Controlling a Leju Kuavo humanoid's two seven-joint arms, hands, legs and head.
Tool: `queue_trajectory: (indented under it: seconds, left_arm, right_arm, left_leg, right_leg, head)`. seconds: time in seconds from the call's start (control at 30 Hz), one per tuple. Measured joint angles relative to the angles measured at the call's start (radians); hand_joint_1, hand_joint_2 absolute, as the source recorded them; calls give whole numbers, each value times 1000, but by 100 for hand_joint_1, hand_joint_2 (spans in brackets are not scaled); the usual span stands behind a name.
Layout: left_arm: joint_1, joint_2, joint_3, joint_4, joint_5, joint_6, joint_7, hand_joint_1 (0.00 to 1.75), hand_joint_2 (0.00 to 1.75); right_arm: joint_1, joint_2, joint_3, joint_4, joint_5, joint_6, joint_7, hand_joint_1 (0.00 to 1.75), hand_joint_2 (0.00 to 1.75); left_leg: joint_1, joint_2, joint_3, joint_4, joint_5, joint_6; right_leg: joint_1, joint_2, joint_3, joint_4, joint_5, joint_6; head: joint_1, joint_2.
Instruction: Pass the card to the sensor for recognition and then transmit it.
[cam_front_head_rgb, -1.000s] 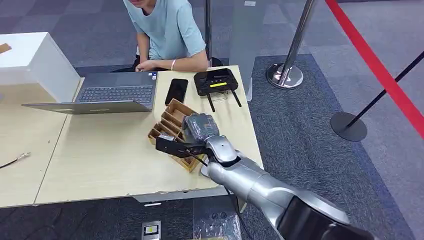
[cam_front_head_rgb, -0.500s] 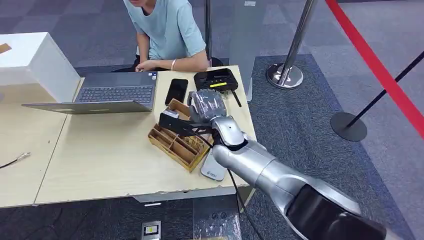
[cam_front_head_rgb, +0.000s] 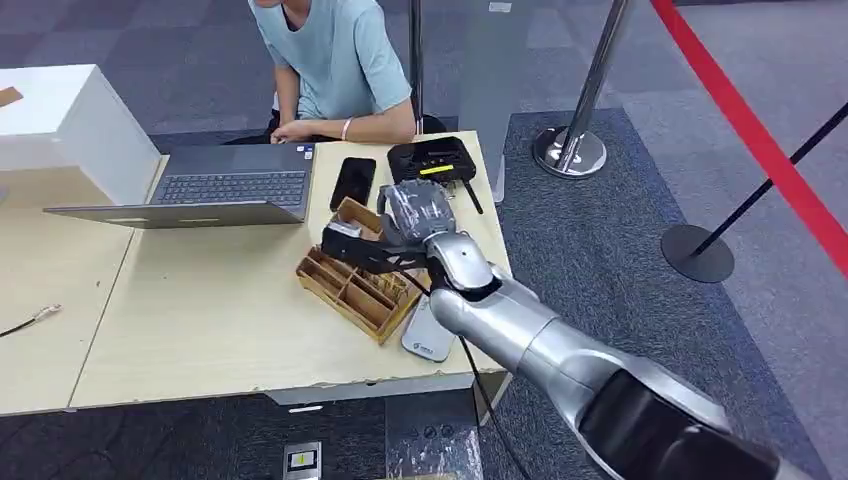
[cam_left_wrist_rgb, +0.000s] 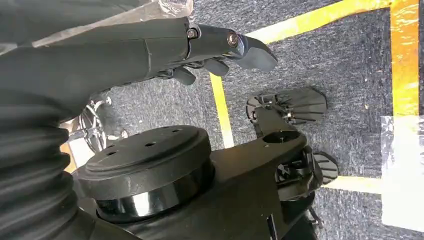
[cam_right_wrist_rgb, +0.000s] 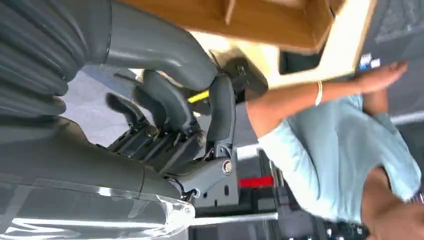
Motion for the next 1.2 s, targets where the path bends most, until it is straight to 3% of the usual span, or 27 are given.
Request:
queue_trajectory:
  seconds: [0.17, 0.4, 0.7, 0.8, 1.2]
  left_arm:
    - [0, 0, 0, 0, 0, 0, 0, 0, 175]
    - [0, 2, 0, 0, 6, -6, -5, 0, 175]
    - [5, 3, 0, 0, 7, -8, -8, 0, 175]
    - [6, 3, 0, 0, 7, -8, -8, 0, 175]
    - [9, 16, 0, 4, 15, -9, -18, 0, 175]
  right_arm:
    - [19, 4, 9, 8, -8, 37, 0, 28, 175]
    - [47, 24, 25, 28, -14, 44, -12, 28, 175]
    - [67, 42, 32, 44, -14, 44, -14, 33, 175]
    - [68, 42, 32, 47, -14, 44, -14, 44, 175]
    - [71, 36, 37, 55, 13, 83, 16, 45, 175]
  left_leg:
    - [0, 0, 0, 0, 0, 0]
    - [0, 0, 0, 0, 0, 0]
    - [0, 0, 0, 0, 0, 0]
    - [0, 0, 0, 0, 0, 0]
    - [0, 0, 0, 0, 0, 0]
  right_leg:
    - [0, 0, 0, 0, 0, 0]
    - [0, 0, 0, 0, 0, 0]
    - [0, 0, 0, 0, 0, 0]
    - [0, 0, 0, 0, 0, 0]
    - [0, 0, 0, 0, 0, 0]
  head:
    - [0, 0]
    - [0, 0]
    - [0, 0]
    - [0, 0]
    - [0, 0]
